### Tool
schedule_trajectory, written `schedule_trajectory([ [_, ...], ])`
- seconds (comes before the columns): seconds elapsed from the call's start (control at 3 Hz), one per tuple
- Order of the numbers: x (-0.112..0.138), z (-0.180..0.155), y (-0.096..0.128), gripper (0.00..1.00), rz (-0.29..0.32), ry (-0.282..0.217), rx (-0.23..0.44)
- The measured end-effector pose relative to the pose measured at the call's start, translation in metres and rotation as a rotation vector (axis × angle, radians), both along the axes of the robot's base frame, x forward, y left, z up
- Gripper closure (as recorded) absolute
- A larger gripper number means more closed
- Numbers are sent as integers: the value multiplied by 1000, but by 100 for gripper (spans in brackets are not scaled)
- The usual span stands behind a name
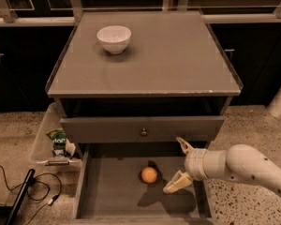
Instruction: Pick orange from middle drawer and place on counter
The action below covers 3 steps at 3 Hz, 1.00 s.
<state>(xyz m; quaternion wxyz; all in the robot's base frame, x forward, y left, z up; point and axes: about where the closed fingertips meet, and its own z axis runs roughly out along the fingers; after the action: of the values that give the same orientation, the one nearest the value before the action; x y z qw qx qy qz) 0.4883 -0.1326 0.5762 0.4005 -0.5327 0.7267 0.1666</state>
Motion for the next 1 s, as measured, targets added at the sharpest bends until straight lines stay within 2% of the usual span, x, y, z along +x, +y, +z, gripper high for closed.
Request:
schedule_trajectory([
  [0.33, 0, -14, 6, 0, 14, 15, 14],
  [0.67, 0, -72, 28, 0, 62, 79, 23],
  [1.0, 5, -125, 54, 0, 123, 123, 41],
])
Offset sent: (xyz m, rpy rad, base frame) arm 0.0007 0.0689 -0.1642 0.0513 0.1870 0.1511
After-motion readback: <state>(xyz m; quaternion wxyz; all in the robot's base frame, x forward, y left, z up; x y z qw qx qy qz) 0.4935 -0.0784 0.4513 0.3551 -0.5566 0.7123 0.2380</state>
